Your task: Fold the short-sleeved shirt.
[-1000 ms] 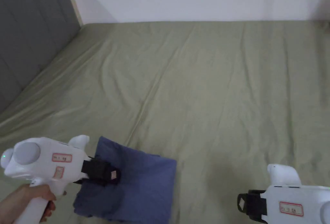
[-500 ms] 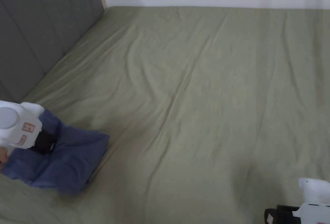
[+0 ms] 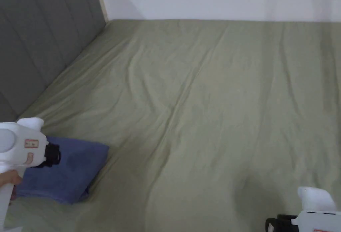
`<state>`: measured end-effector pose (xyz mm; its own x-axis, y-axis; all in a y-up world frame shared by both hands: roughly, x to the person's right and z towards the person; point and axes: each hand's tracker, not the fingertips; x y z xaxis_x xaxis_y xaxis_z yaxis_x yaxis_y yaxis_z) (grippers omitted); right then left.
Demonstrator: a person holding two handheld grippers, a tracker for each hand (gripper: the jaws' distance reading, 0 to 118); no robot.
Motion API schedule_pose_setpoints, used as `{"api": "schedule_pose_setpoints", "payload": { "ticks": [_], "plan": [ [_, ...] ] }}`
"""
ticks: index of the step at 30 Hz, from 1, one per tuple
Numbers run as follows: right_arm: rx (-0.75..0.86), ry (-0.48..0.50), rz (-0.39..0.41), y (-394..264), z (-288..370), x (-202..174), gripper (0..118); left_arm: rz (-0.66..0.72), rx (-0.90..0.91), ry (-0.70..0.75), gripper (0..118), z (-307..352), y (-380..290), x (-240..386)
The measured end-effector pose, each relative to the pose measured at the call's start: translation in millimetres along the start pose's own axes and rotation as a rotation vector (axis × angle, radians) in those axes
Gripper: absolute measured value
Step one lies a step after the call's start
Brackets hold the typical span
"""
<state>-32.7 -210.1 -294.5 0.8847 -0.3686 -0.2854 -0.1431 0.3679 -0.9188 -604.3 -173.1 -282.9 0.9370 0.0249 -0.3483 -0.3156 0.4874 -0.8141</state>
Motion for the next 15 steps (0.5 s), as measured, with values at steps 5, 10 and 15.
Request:
{"api": "schedule_pose_setpoints", "payload": {
  "ticks": [5, 10, 15],
  "plan": [
    [0.049, 0.036, -0.019, -14, 18, 10, 0, 0.017, 0.12, -0.091, 0, 61, -44, 70],
    [0.114, 0.047, -0.029, -22, 46, 17, 0, 0.009, 0.218, -0.143, 0, 119, -80, 130],
    [0.208, 0.048, 0.007, -24, 78, 25, 0, -0.084, 0.359, -0.124, 0, 160, -108, 180]
  ]
}}
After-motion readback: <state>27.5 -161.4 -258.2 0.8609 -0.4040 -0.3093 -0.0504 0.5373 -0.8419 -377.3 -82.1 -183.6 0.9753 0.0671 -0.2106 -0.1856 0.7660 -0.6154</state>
